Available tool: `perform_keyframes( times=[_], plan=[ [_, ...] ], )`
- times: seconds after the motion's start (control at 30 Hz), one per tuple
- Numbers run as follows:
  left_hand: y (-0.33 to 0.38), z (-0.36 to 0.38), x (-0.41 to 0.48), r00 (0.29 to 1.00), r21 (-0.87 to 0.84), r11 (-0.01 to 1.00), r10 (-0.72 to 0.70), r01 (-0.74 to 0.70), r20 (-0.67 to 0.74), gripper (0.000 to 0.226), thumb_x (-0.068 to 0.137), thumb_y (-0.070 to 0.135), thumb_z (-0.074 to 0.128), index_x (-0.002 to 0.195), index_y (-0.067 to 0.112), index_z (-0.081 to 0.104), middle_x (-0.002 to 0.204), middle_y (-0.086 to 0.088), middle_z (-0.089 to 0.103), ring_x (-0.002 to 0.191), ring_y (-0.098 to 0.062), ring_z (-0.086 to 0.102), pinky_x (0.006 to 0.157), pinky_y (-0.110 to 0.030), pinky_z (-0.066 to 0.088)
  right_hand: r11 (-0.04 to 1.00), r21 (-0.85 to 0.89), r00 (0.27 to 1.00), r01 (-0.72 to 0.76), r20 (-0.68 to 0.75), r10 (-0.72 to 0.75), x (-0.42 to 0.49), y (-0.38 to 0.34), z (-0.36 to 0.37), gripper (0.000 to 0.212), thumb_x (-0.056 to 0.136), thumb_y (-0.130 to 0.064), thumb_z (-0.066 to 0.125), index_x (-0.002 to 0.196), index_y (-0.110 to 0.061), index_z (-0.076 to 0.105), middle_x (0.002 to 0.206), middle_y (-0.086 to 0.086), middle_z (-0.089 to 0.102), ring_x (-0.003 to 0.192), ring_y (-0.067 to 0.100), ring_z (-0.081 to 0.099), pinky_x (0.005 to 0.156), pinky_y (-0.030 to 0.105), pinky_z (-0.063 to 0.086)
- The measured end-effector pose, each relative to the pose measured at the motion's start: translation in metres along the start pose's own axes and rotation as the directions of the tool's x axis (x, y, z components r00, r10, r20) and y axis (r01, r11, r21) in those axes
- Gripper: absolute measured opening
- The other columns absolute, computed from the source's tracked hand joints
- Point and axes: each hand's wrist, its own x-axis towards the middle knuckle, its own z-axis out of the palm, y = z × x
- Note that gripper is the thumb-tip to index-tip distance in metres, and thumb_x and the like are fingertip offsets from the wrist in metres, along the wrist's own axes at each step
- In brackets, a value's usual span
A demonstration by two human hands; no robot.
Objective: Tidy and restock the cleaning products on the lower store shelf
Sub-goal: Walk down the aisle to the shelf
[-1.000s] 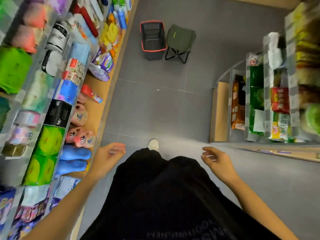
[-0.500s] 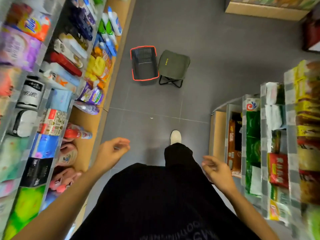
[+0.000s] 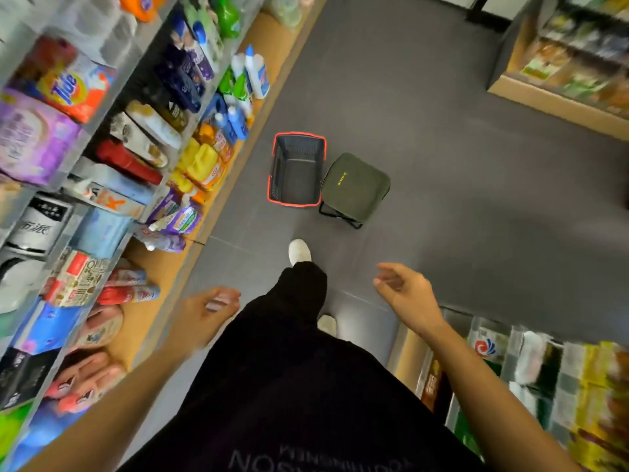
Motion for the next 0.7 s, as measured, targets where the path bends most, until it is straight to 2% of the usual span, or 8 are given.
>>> perform_keyframes(
  times=[0.13, 0.23, 0.33, 0.57, 0.7],
  plan=[
    [0.033, -0.003, 0.073, 0.999, -0.072, 0.997, -0.03, 0.027, -0.043, 0.014, 0.09, 0.003, 0.073, 0.1, 0.012, 0.076, 0.095, -0.005, 0.075, 0.092, -0.023, 0.07, 0.078, -0.018, 0.048, 0.997, -0.082, 0.998, 0.004, 0.059, 0.001, 0.081, -0.039, -0.02, 0.029, 0.095, -0.027, 0.065, 0.124, -0.024, 0.063, 0.099, -0.017, 0.065, 0.092, -0.001, 0.062, 0.081, 0.018, 0.048],
    [0.058, -0.013, 0.124, 0.997, -0.114, 0.993, -0.041, 0.034, -0.058, 0.014, 0.091, 0.005, 0.072, 0.101, 0.014, 0.075, 0.095, -0.003, 0.073, 0.09, -0.019, 0.068, 0.078, -0.015, 0.046, 0.988, -0.149, 0.996, -0.033, 0.075, 0.044, 0.134, -0.072, -0.035, 0.031, 0.095, -0.027, 0.066, 0.125, -0.02, 0.063, 0.102, -0.01, 0.067, 0.091, 0.001, 0.063, 0.082, 0.022, 0.051],
    [0.083, -0.027, 0.173, 0.997, -0.144, 0.989, -0.053, 0.043, -0.064, 0.014, 0.092, 0.01, 0.071, 0.104, 0.017, 0.075, 0.097, 0.002, 0.073, 0.09, -0.009, 0.067, 0.077, -0.01, 0.043, 0.976, -0.214, 0.995, -0.038, 0.078, 0.056, 0.184, -0.102, -0.055, 0.032, 0.094, -0.025, 0.066, 0.125, -0.018, 0.064, 0.103, -0.007, 0.067, 0.088, 0.001, 0.063, 0.072, 0.011, 0.047],
    [0.137, -0.052, 0.27, 0.987, -0.209, 0.978, -0.045, 0.012, -0.152, 0.012, 0.094, 0.014, 0.07, 0.101, 0.023, 0.074, 0.099, 0.002, 0.073, 0.093, -0.013, 0.068, 0.083, -0.022, 0.047, 0.945, -0.323, 0.992, 0.047, 0.123, -0.007, 0.289, -0.168, -0.102, 0.029, 0.092, -0.025, 0.068, 0.12, -0.024, 0.066, 0.098, -0.012, 0.067, 0.084, -0.006, 0.062, 0.066, 0.003, 0.045],
    [0.165, -0.056, 0.34, 0.972, -0.228, 0.973, -0.086, 0.035, -0.22, 0.013, 0.093, 0.016, 0.071, 0.101, 0.025, 0.075, 0.098, 0.003, 0.075, 0.092, -0.015, 0.07, 0.088, -0.031, 0.052, 0.926, -0.36, 0.973, 0.111, 0.23, -0.028, 0.376, -0.198, -0.119, 0.028, 0.093, -0.024, 0.068, 0.12, -0.022, 0.066, 0.099, -0.009, 0.069, 0.089, -0.001, 0.064, 0.076, 0.007, 0.045]
  ],
)
